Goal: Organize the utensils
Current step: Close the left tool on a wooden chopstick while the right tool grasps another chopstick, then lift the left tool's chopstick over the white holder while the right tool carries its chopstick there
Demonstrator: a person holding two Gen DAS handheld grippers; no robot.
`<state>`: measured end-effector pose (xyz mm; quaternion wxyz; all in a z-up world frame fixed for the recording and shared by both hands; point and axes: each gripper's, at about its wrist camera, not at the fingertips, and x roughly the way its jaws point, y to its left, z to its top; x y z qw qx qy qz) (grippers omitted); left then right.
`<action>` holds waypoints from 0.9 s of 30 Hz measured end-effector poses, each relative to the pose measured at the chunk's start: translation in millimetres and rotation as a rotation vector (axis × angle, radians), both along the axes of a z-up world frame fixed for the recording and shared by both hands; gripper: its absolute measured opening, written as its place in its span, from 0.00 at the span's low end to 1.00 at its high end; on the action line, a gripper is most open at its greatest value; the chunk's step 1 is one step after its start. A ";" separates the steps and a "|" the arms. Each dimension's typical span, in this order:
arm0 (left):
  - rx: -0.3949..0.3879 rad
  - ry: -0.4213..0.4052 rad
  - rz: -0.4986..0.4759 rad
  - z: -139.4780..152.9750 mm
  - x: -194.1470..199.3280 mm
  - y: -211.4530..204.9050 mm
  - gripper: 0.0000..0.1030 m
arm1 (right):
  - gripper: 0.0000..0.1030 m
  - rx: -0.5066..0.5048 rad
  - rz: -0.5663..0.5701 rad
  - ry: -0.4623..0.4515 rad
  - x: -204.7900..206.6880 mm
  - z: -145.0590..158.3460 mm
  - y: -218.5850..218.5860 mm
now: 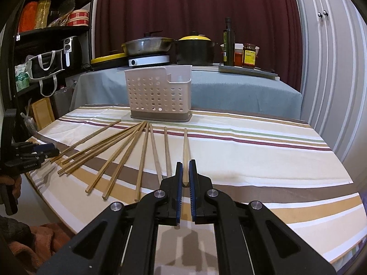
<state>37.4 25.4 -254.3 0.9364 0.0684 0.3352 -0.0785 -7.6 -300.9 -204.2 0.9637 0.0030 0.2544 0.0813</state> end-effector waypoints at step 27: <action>-0.053 -0.227 -0.029 86.9 -24.9 -9.5 0.06 | 0.06 0.000 -0.019 -0.122 -11.9 49.2 4.4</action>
